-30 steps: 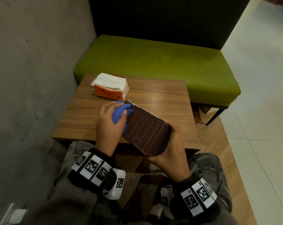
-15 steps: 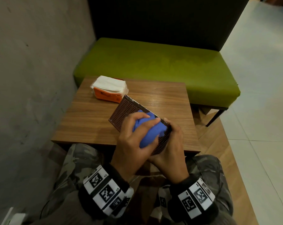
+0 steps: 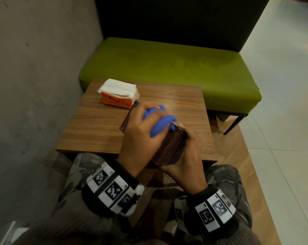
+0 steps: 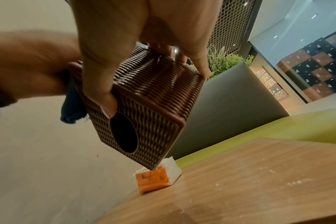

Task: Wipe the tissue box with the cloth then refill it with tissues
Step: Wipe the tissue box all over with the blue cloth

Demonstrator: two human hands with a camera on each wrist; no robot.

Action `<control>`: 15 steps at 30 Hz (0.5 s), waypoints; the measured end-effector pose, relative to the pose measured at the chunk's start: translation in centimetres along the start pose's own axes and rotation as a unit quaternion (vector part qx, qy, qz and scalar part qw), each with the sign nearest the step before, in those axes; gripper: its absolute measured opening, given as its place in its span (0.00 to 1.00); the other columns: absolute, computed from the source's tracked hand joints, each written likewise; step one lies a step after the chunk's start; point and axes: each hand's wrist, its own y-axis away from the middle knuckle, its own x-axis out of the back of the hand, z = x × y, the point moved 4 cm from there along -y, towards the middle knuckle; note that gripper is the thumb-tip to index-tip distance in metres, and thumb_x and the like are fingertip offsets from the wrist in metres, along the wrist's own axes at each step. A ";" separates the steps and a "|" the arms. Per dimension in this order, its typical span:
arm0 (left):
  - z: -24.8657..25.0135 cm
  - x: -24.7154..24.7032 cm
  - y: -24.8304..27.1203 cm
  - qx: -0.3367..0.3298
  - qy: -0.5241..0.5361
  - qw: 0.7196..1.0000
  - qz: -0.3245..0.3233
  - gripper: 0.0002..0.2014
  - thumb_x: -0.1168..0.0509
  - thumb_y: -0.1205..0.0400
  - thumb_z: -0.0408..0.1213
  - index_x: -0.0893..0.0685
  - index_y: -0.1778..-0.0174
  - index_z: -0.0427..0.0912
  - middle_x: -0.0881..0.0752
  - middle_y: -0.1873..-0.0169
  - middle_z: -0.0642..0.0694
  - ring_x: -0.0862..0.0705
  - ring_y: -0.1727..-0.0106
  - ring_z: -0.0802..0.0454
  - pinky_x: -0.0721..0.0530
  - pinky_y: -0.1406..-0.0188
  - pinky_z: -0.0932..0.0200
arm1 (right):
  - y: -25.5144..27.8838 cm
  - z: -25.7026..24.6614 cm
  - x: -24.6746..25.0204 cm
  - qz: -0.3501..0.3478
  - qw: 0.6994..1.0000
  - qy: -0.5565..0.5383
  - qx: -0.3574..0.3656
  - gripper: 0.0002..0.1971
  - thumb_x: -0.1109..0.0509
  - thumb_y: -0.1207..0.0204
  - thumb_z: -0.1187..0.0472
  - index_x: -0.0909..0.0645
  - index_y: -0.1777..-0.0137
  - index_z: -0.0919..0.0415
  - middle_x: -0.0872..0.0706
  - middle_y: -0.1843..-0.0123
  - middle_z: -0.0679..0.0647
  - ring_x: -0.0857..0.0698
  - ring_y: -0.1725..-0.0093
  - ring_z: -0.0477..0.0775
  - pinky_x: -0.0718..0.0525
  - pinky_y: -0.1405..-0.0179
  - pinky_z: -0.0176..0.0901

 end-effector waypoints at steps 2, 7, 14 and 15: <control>-1.9 0.8 -1.2 0.062 -0.003 0.998 0.030 0.14 0.33 0.24 0.44 0.12 0.48 0.40 0.22 0.46 0.46 0.20 0.41 0.51 0.21 0.38 0.56 | 0.0 0.2 -0.2 -0.004 1.000 -0.006 -0.004 0.48 0.20 0.42 0.41 0.37 0.27 0.61 0.33 0.33 0.42 0.28 0.33 0.45 0.25 0.32 0.51; 1.4 -0.5 0.8 -0.086 -0.032 0.994 -0.061 0.14 0.29 0.26 0.35 0.12 0.45 0.41 0.20 0.43 0.40 0.21 0.40 0.44 0.24 0.35 0.55 | -0.2 0.4 -0.7 -0.017 0.999 -0.035 -0.020 0.46 0.20 0.43 0.41 0.38 0.27 0.53 0.35 0.35 0.27 0.29 0.33 0.37 0.27 0.31 0.43; -3.7 1.4 -2.1 0.078 -0.010 0.996 0.046 0.10 0.30 0.24 0.35 0.11 0.48 0.44 0.26 0.46 0.47 0.22 0.41 0.53 0.27 0.36 0.69 | 0.1 1.0 -0.7 -0.041 0.998 -0.040 -0.040 0.51 0.21 0.46 0.40 0.35 0.27 0.66 0.29 0.32 0.54 0.28 0.32 0.49 0.35 0.29 0.27; -3.2 1.2 -1.7 0.070 -0.010 0.997 0.041 0.10 0.30 0.24 0.34 0.12 0.48 0.43 0.26 0.46 0.47 0.22 0.40 0.53 0.27 0.34 0.66 | 0.0 1.0 -0.9 -0.039 0.997 -0.041 -0.044 0.50 0.20 0.46 0.41 0.35 0.28 0.66 0.29 0.33 0.54 0.28 0.33 0.49 0.34 0.30 0.27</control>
